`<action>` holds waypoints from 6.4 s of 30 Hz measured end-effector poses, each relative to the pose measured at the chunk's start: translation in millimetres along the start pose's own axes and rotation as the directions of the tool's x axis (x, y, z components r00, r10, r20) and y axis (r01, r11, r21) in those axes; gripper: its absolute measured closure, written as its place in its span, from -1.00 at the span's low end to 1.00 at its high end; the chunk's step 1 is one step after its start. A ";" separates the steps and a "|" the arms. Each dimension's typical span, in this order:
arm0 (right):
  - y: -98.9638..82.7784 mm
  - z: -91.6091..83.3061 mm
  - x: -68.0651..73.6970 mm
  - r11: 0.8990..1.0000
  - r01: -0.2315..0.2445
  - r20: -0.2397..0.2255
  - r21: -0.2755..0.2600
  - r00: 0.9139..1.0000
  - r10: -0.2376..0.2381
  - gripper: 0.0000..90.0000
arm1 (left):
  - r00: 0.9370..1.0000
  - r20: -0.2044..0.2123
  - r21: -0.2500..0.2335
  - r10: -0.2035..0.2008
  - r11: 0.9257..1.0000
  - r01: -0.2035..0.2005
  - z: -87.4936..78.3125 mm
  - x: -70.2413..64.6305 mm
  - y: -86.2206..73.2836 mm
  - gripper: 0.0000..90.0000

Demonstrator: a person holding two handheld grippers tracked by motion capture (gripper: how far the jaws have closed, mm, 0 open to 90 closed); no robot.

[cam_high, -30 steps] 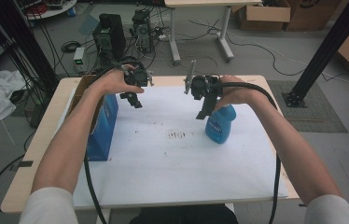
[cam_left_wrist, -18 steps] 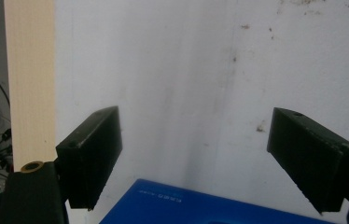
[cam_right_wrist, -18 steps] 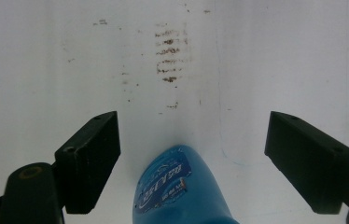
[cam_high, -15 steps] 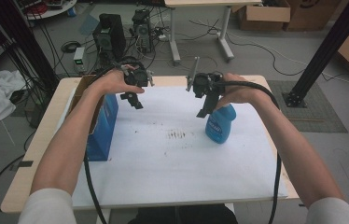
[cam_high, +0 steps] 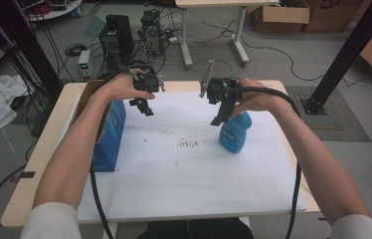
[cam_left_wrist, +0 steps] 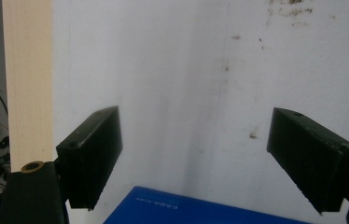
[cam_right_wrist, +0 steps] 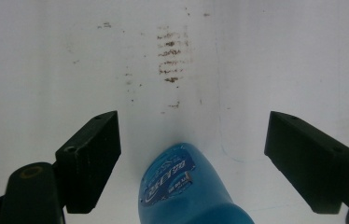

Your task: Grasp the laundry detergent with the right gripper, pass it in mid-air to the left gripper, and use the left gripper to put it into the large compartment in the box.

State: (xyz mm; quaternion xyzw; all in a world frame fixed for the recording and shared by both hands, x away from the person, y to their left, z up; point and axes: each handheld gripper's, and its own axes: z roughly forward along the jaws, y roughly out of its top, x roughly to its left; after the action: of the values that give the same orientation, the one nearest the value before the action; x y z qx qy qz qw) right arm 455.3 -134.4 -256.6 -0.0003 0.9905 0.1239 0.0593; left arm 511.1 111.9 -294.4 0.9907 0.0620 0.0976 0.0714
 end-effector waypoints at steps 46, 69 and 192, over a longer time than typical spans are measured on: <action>-19.9 -46.6 -1.6 0.995 -0.072 0.022 -0.074 0.997 0.074 -0.60 | 1.000 -0.012 -0.004 0.006 1.000 -0.006 -3.2 -1.7 -0.4 -0.58; -56.4 -63.0 22.5 0.990 -0.107 0.042 -0.096 0.993 0.111 -0.61 | 1.000 -0.008 -0.001 0.013 1.000 -0.013 -5.0 -4.5 1.4 -0.58; -139.6 84.8 62.5 0.587 -0.553 0.126 -0.591 0.656 0.745 -0.53 | 1.000 -0.026 -0.028 0.019 0.999 -0.019 -5.9 -8.7 1.0 -0.59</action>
State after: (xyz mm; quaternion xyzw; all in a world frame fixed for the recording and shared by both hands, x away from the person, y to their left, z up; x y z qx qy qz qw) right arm 405.3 -248.0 -379.8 0.3757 0.8204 0.3883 0.1871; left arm 501.5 110.5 -290.2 0.9889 0.0522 0.1116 0.0836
